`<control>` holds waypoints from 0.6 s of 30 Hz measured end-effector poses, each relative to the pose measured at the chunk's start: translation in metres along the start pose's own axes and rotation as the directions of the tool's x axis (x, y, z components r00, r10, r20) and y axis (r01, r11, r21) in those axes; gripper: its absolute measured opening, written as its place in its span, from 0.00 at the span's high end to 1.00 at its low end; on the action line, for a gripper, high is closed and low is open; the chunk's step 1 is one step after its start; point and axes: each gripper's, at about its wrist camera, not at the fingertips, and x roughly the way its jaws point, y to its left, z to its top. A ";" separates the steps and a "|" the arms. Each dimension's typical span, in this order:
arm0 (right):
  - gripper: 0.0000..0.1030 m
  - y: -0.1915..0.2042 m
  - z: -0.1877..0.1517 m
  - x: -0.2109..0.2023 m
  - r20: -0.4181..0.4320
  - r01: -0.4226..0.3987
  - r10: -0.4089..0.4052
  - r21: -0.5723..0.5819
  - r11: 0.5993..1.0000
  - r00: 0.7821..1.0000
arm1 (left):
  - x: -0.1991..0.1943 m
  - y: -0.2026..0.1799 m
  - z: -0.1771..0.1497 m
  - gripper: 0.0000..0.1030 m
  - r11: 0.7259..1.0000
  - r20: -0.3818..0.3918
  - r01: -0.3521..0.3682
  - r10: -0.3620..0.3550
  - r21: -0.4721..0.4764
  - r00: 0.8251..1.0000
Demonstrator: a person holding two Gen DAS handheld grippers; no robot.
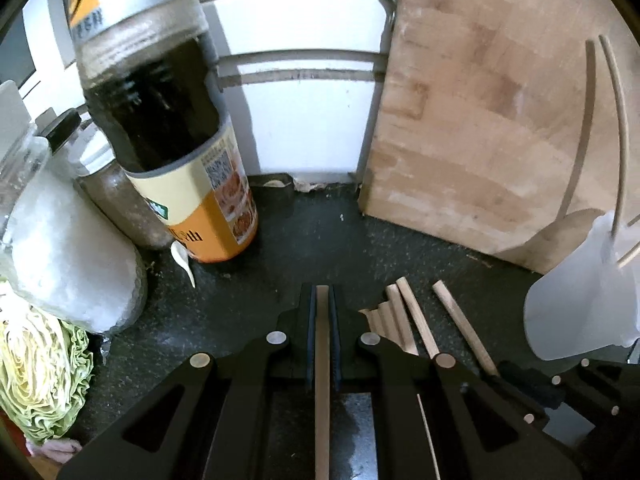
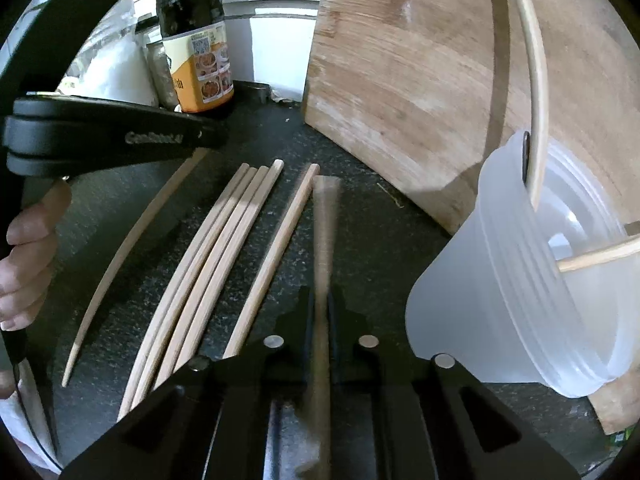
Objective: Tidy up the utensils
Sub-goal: 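Grasp another chopstick with the right gripper and lift it toward the cup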
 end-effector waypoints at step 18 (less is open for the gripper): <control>0.92 -0.069 -0.015 -0.159 0.585 -0.308 0.169 0.144 0.940 0.793 | -0.122 0.018 -0.009 0.94 0.981 0.391 0.192 -0.189 0.033 0.901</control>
